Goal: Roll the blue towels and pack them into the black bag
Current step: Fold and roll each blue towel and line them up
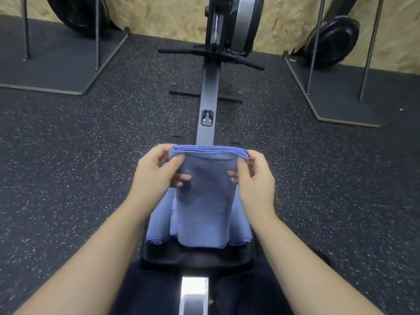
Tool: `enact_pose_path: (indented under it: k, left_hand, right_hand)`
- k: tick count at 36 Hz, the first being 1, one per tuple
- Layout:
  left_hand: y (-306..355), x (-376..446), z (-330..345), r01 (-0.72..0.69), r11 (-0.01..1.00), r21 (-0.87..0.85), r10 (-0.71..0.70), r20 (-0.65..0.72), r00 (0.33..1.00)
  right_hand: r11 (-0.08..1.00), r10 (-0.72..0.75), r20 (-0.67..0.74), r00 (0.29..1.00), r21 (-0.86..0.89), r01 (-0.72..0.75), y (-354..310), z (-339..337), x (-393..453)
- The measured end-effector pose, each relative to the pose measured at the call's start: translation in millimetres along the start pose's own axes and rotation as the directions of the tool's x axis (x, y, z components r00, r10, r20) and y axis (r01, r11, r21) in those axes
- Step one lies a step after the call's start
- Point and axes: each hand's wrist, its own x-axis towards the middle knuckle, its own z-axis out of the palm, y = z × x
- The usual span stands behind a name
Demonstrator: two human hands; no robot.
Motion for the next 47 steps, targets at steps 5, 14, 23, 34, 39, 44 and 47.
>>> enact_pose_path:
  k: [5,14,23,34,39,44,47]
  left_hand:
    - [-34.0,38.9,11.1,0.012,1.0,-0.016,-0.012,-0.046,0.999]
    - [-82.3,92.6,21.8,0.056,0.998,0.037,-0.052,-0.1,0.994]
    - [-116.5,113.9,20.2,-0.061,0.988,0.143,0.062,-0.003,0.998]
    - [-174.7,41.2,-5.1,-0.437,0.728,0.529,0.097,0.552,0.828]
    - [-180.8,7.0,-7.7,-0.567,0.367,0.738,-0.222,0.661,0.717]
    - [-189.7,-6.3,-3.6,-0.696,0.161,0.699,-0.148,0.715,0.684]
    - [-193.0,-6.6,1.0,-0.706,0.04,0.707,-0.027,0.707,0.707]
  right_hand:
    - [0.999,0.019,-0.009,1.0,-0.045,-0.019,33.7,18.6,32.0]
    - [0.993,0.089,-0.017,0.996,-0.073,-0.09,85.5,48.6,81.9]
    - [0.973,0.033,0.062,0.998,-0.229,-0.018,113.4,61.3,110.5]
    - [0.888,0.009,0.354,0.935,-0.432,0.155,138.9,25.0,51.2]
    - [0.806,-0.021,0.437,0.899,-0.524,0.274,153.9,4.6,19.3]
    - [0.822,0.123,0.442,0.889,-0.548,0.158,163.3,-2.0,-4.1]
    - [0.843,0.159,0.421,0.893,-0.529,0.099,163.1,-0.8,-5.1]
